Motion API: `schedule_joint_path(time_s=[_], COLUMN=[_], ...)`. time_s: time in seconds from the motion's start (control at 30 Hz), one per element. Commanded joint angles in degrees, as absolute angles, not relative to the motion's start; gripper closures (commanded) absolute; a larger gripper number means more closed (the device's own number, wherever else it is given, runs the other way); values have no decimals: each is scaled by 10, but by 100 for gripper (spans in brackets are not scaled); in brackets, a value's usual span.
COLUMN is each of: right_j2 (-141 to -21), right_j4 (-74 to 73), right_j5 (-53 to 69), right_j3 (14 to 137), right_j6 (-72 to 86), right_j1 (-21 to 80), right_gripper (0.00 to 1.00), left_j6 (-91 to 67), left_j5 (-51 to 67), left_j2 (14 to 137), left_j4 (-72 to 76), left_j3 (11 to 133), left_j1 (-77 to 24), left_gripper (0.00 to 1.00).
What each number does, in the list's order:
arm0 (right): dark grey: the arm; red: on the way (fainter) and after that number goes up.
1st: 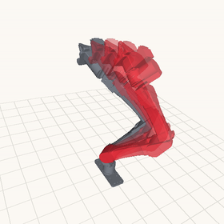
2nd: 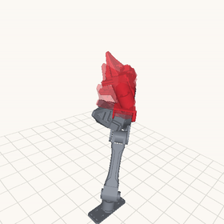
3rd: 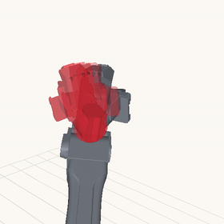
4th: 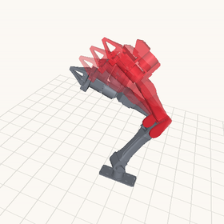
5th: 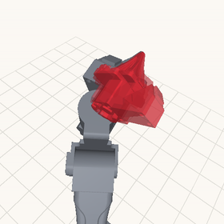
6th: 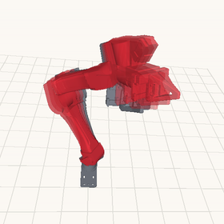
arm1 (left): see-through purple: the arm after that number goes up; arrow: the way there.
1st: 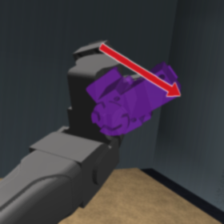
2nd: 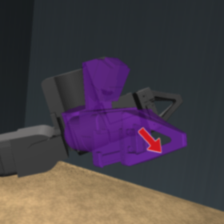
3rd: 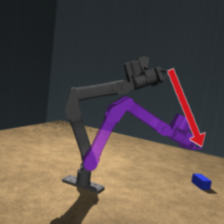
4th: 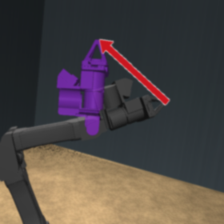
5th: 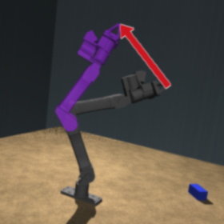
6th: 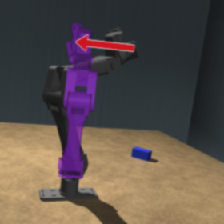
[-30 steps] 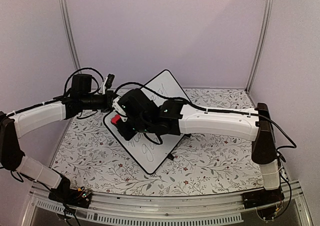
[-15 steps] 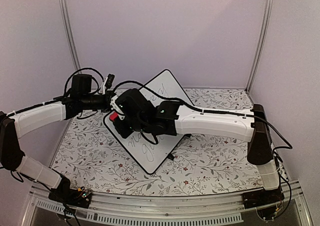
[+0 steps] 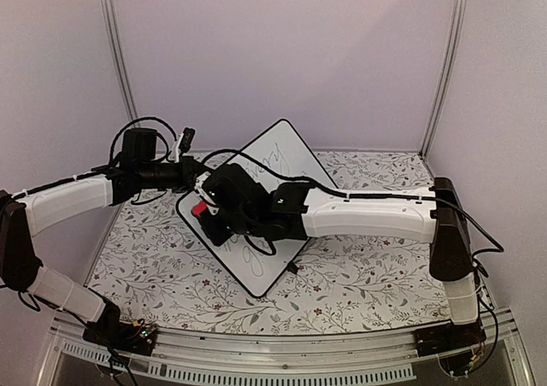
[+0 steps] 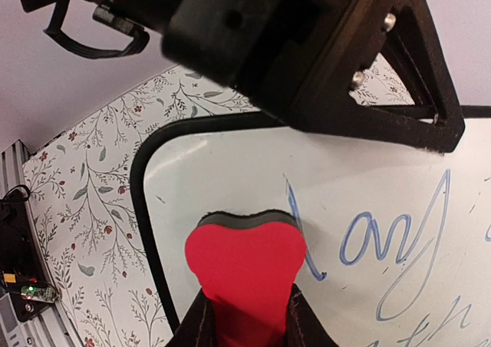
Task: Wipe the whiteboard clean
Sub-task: Erase the whiteboard at the center of the board.
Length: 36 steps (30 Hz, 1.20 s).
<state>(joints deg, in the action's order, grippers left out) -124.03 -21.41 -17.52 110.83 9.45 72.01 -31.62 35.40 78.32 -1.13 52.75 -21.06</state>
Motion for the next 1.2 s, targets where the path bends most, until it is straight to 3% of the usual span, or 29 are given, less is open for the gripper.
schedule_joint_path(time_s=[0.0, 0.53, 1.17], right_j2=[-1231, -1195, -1291], right_j4=[-254, -248, -254], right_j5=[-162, -164, -192], right_j3=[1057, 991, 1200], right_j6=[121, 142, 63], right_j1=[721, 739, 736], right_gripper=[84, 84, 84], left_j6=[-312, -312, -314], left_j5=[379, 379, 386], left_j2=[768, 772, 772], left_j4=[26, 26, 30], left_j3=[528, 528, 527], left_j1=[-220, -220, -220], left_gripper=[100, 100, 100])
